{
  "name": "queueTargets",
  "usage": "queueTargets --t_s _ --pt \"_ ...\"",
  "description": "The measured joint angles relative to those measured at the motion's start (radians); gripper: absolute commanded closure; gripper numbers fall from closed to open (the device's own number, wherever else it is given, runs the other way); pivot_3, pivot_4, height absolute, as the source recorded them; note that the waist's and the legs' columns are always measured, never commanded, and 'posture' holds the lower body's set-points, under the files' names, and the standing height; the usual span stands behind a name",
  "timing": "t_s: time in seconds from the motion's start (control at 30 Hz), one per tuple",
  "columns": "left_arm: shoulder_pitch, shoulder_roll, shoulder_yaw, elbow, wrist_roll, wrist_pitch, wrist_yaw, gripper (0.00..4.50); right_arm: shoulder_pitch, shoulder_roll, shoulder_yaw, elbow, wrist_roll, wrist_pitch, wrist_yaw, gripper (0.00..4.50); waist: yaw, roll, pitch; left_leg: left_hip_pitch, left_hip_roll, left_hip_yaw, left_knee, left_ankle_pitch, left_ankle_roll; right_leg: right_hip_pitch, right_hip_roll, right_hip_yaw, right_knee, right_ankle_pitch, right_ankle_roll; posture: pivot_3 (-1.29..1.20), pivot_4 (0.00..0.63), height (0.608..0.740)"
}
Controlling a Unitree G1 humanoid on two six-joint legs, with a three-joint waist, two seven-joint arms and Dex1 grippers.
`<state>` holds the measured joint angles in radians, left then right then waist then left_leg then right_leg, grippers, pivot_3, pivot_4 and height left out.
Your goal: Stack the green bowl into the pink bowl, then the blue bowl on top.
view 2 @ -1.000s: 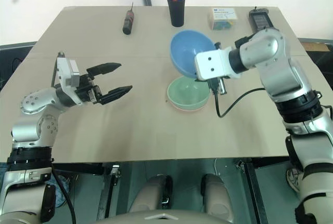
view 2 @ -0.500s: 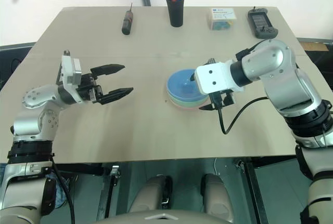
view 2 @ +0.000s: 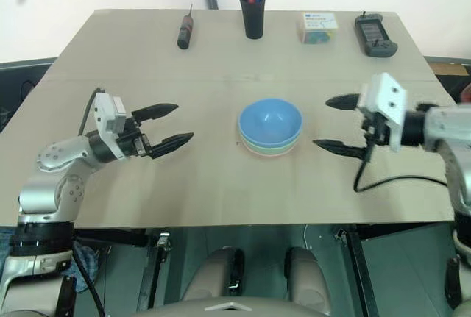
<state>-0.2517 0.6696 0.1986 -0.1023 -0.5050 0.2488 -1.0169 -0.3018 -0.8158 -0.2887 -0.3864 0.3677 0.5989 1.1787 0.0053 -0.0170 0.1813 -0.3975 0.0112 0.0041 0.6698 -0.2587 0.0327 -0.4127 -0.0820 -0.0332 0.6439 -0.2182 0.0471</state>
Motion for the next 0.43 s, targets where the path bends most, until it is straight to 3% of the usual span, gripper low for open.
queueTargets --t_s 0.13,0.43 --pt "0.054 -0.029 0.001 -0.051 0.001 0.011 0.071 0.00 0.166 0.043 -0.076 0.057 0.065 -0.011 -0.010 0.11 0.005 0.000 0.000 0.000 0.000 0.001 0.001 0.000 0.000 0.000 0.000 0.002 0.000 0.000 0.000 0.00 0.150 0.740" --pt "0.089 -0.054 0.001 -0.066 0.014 -0.018 0.129 0.00 0.275 0.070 -0.157 0.248 0.125 -0.220 0.038 0.11 0.005 0.000 0.000 0.002 -0.001 0.002 0.002 0.000 0.000 0.001 0.002 0.003 0.001 0.000 0.000 0.00 0.150 0.740"
